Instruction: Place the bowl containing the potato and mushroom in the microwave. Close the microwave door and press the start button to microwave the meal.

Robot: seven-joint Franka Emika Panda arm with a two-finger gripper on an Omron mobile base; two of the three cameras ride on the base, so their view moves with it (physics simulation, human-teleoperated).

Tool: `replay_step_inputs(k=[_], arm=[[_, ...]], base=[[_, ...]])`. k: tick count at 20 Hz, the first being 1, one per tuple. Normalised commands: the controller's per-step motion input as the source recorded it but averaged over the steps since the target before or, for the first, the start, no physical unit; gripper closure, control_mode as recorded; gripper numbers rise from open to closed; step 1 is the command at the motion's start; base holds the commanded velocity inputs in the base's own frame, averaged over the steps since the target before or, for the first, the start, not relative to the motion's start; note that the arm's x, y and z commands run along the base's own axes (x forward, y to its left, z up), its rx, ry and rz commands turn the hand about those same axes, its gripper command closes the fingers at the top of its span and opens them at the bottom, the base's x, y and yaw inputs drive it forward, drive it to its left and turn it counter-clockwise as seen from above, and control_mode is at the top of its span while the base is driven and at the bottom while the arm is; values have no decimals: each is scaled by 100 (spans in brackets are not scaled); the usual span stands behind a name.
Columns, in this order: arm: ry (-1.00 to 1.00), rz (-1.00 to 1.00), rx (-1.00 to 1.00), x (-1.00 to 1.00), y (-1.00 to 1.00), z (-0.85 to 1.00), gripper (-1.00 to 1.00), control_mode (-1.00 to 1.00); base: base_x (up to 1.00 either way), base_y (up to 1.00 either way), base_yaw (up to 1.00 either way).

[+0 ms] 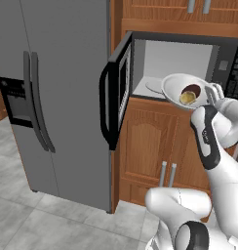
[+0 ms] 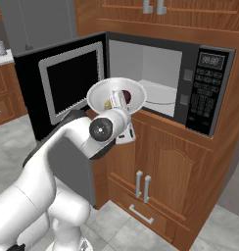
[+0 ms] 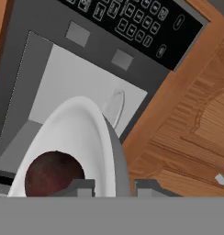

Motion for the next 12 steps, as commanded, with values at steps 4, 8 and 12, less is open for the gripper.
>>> replay_step_inputs(k=[4,8,12], arm=[[16,-5,-1,35,0,0,100,-100],[14,-7,-1,39,0,0,100,-100],[9,-8,0,36,-3,0,100,-100]], base=[[0,0,0],[0,0,0],[0,0,0]])
